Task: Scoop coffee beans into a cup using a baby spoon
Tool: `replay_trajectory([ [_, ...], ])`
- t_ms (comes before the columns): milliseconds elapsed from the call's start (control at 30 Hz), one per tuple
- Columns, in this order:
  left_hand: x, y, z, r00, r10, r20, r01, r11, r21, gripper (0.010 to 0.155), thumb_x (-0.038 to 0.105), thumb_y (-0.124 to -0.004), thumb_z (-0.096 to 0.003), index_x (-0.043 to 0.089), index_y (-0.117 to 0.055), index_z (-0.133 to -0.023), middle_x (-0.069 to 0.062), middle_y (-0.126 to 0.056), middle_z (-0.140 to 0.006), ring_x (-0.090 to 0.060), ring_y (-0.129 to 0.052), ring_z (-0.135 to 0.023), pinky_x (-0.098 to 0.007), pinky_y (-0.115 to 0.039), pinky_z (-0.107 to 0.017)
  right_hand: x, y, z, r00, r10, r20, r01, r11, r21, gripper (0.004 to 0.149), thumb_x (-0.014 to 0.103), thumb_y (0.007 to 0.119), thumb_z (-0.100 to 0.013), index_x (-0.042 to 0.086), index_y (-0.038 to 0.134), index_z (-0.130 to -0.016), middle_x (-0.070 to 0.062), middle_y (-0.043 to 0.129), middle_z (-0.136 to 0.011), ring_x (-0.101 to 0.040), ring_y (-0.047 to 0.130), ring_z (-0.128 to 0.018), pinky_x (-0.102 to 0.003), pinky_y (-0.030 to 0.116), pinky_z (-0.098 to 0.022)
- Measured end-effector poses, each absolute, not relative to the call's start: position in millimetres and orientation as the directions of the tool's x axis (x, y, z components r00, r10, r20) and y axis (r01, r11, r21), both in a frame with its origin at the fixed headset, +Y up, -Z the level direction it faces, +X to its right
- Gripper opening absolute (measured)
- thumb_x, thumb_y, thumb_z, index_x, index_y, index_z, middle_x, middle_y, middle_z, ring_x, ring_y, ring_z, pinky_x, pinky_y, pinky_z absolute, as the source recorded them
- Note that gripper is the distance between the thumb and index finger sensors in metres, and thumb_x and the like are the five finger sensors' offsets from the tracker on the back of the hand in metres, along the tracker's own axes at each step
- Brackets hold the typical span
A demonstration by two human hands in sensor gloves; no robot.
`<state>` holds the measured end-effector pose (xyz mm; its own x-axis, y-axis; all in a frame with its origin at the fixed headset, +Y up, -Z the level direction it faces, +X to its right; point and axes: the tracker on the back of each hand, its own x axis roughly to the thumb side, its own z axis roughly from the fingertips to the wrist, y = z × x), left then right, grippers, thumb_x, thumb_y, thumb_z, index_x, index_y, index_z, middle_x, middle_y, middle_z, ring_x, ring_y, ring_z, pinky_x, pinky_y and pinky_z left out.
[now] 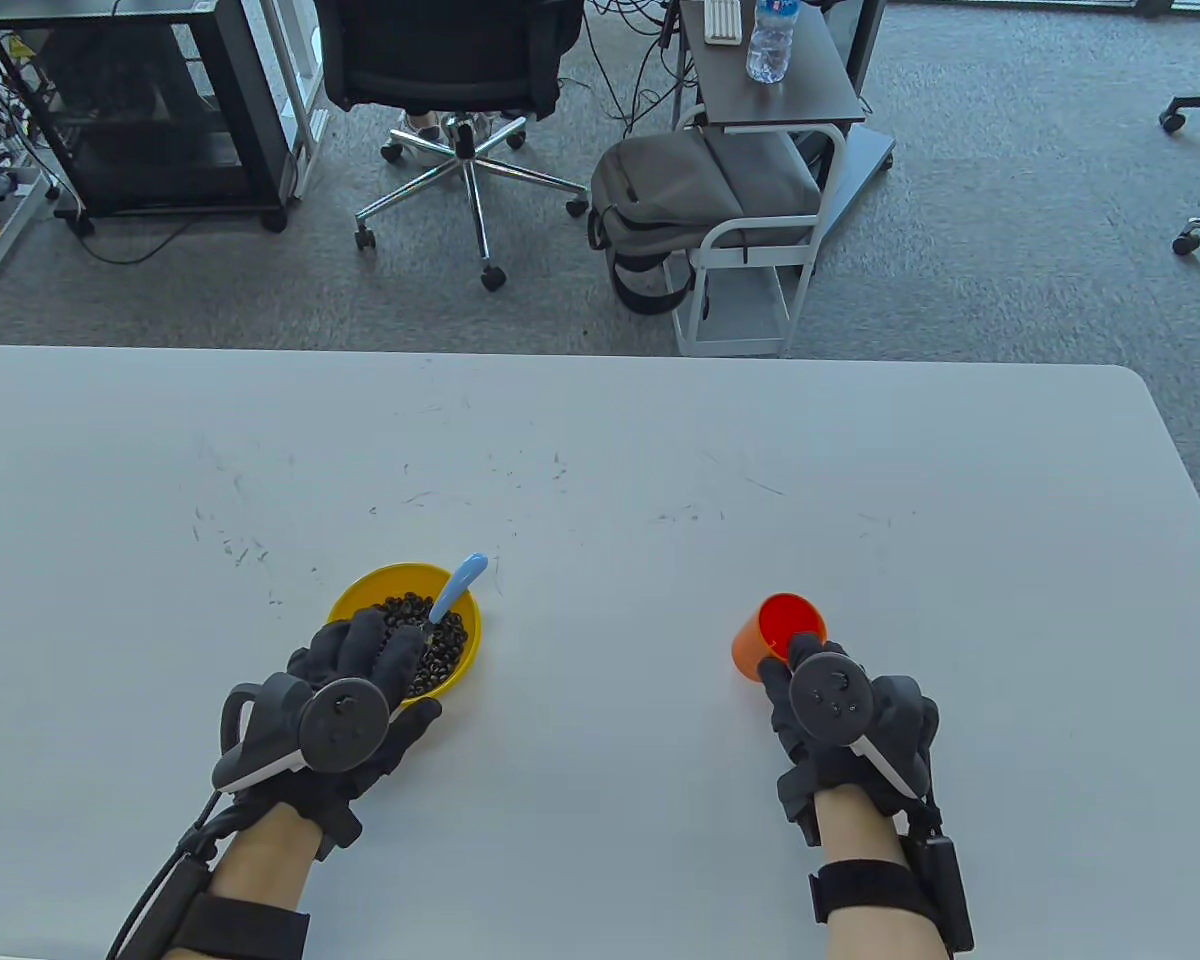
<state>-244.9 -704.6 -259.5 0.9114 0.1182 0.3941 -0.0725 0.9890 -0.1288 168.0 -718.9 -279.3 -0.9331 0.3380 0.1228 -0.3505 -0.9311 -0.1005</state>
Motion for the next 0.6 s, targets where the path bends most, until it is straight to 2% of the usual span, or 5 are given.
replay_trajectory([
  [333, -245.7, -704.6, -260.0, 0.911, 0.122, 0.393, -0.077, 0.989, -0.127, 0.071, 0.053, -0.060, -0.0629, 0.011, -0.043, -0.118, -0.032, -0.028, -0.115, -0.063, -0.034, -0.101, -0.078, -0.043, -0.063, 93.8, -705.4, -261.9, -0.865, 0.253, 0.434, -0.298, -0.954, -0.037, 0.053, 0.038, 0.070, -0.056, -0.004, 0.071, -0.088, -0.039, 0.082, -0.080, -0.055, 0.090, -0.055, -0.051, 0.085, -0.036],
  [600, -245.8, -704.6, -260.5, 0.910, 0.121, 0.396, -0.077, 0.989, -0.125, 0.071, 0.053, -0.060, -0.0629, 0.011, -0.043, -0.117, -0.032, -0.028, -0.115, -0.063, -0.034, -0.101, -0.078, -0.043, -0.063, 56.7, -714.8, -250.2, -0.818, 0.153, 0.554, -0.168, -0.986, 0.024, 0.052, 0.037, 0.070, -0.056, -0.004, 0.071, -0.089, -0.039, 0.081, -0.082, -0.055, 0.089, -0.057, -0.052, 0.084, -0.037],
])
